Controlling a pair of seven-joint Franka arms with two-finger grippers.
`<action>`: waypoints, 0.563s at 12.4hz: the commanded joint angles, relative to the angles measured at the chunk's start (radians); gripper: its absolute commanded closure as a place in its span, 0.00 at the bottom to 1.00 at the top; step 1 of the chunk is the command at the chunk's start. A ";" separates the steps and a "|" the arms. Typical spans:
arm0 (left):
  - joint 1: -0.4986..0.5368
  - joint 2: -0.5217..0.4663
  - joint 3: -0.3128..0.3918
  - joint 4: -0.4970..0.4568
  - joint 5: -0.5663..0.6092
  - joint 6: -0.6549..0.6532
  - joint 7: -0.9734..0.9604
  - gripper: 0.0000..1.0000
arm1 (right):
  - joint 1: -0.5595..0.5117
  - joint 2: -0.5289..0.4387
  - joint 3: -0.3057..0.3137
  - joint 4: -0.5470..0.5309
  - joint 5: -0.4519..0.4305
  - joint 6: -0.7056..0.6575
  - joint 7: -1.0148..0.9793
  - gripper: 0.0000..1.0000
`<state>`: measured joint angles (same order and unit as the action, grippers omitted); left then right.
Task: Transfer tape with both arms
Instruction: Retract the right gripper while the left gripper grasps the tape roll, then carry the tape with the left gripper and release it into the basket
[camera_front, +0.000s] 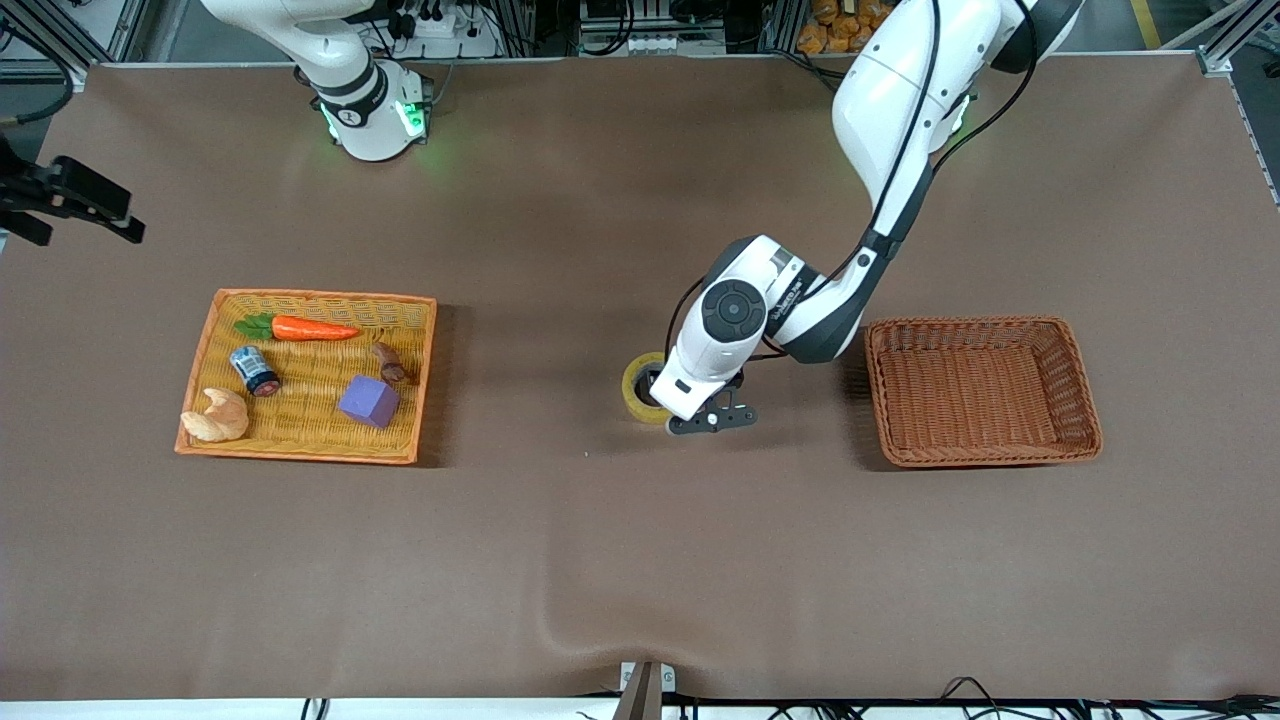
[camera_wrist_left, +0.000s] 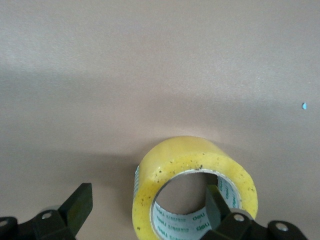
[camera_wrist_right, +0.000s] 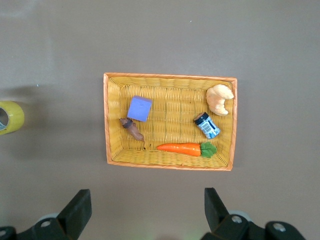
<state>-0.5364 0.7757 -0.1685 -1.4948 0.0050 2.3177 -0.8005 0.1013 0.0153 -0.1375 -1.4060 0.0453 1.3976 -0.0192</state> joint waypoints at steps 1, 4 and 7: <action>-0.022 0.031 0.006 0.022 0.000 0.015 0.015 0.00 | -0.074 -0.014 0.047 -0.022 -0.004 -0.015 -0.036 0.00; -0.022 0.047 0.004 0.021 0.007 0.015 0.050 0.31 | -0.077 -0.020 0.050 -0.021 -0.041 -0.034 -0.163 0.00; -0.022 0.051 0.004 0.021 0.009 0.015 0.090 1.00 | -0.086 -0.063 0.072 -0.036 -0.042 -0.113 -0.130 0.00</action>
<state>-0.5530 0.8150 -0.1688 -1.4938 0.0061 2.3251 -0.7539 0.0456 0.0040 -0.1019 -1.4113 0.0191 1.3205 -0.1533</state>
